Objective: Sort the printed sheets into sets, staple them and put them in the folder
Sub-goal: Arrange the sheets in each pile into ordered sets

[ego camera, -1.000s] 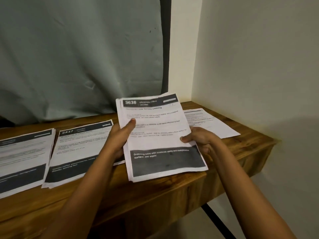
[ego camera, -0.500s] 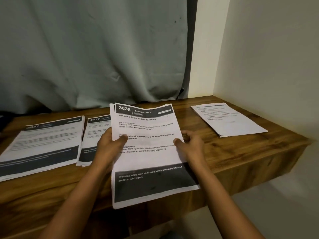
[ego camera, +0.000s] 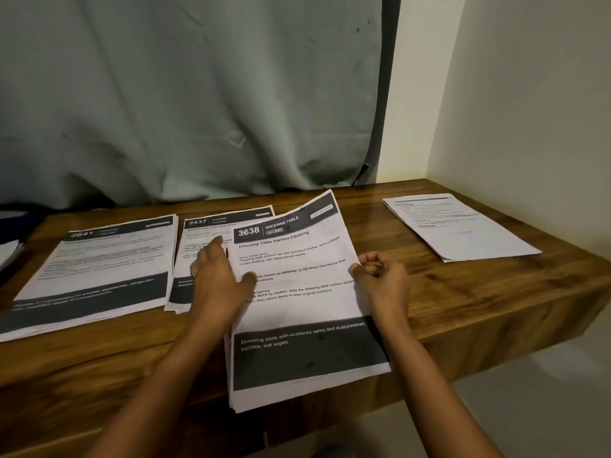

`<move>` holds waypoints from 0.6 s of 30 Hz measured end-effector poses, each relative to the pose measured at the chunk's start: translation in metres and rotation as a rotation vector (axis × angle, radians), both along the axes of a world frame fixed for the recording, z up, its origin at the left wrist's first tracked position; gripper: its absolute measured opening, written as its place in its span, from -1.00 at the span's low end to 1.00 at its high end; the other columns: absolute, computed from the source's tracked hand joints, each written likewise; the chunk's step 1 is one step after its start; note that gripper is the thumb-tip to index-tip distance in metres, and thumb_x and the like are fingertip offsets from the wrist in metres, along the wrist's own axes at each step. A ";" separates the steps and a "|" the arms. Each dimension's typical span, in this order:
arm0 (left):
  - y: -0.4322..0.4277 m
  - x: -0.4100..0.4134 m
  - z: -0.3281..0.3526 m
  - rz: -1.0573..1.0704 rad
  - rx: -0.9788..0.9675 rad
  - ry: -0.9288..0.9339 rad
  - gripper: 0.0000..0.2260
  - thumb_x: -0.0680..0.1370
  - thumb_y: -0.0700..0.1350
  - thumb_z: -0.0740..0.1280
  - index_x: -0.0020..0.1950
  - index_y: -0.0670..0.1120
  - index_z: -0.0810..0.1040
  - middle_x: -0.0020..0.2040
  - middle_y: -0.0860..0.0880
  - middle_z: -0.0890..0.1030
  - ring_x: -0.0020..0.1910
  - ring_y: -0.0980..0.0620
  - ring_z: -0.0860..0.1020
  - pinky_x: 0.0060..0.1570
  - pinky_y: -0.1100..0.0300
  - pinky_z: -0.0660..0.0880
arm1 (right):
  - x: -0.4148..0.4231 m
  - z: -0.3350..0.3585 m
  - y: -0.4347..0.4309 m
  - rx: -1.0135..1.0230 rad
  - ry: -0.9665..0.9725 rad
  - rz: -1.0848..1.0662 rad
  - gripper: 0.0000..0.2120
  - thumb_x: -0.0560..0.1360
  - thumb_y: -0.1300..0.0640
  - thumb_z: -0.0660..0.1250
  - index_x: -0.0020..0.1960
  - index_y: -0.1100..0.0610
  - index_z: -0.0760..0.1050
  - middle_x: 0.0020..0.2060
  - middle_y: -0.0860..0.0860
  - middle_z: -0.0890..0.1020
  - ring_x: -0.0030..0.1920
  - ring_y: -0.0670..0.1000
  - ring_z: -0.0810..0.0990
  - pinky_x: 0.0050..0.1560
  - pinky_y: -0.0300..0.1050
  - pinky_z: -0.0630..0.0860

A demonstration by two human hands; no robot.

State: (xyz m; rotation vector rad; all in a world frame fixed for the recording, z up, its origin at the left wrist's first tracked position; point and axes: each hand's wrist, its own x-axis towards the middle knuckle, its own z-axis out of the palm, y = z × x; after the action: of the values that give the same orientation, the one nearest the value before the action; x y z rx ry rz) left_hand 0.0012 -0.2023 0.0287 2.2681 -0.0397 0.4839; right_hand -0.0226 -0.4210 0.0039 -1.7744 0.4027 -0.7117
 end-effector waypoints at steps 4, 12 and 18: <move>-0.003 0.015 0.016 -0.156 0.010 -0.125 -0.41 0.52 -0.11 0.39 0.49 -0.09 0.22 0.40 -0.06 0.38 0.34 -0.03 0.35 0.24 0.11 0.32 | -0.001 0.000 -0.002 0.035 -0.012 0.053 -0.86 0.43 0.27 0.43 -0.20 0.04 0.56 -0.31 -0.04 0.65 -0.23 -0.02 0.63 -0.20 -0.11 0.57; -0.010 0.049 0.021 -0.484 0.022 -0.172 -0.29 0.41 0.41 0.13 0.52 0.21 0.15 0.56 0.11 0.07 0.54 0.03 0.01 0.46 -0.18 0.09 | 0.003 -0.008 -0.006 -0.015 0.034 0.197 -0.76 0.47 0.31 0.36 -0.25 0.02 0.62 -0.29 -0.08 0.67 -0.33 -0.09 0.55 -0.34 -0.21 0.41; -0.011 0.066 0.008 -0.555 0.079 -0.183 -0.55 0.46 0.18 0.37 0.33 0.25 0.40 0.47 0.08 0.34 0.51 0.14 0.03 0.51 -0.09 -0.13 | 0.004 -0.011 -0.006 -0.043 0.065 0.226 -0.79 0.47 0.30 0.38 -0.24 0.03 0.62 -0.21 -0.10 0.69 -0.28 -0.10 0.59 -0.36 -0.20 0.41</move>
State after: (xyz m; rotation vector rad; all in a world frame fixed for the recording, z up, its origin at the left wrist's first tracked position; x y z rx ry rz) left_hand 0.0675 -0.2136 0.0362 2.1560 -0.7691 0.3900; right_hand -0.0185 -0.4274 -0.0070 -1.8522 0.2268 -0.5071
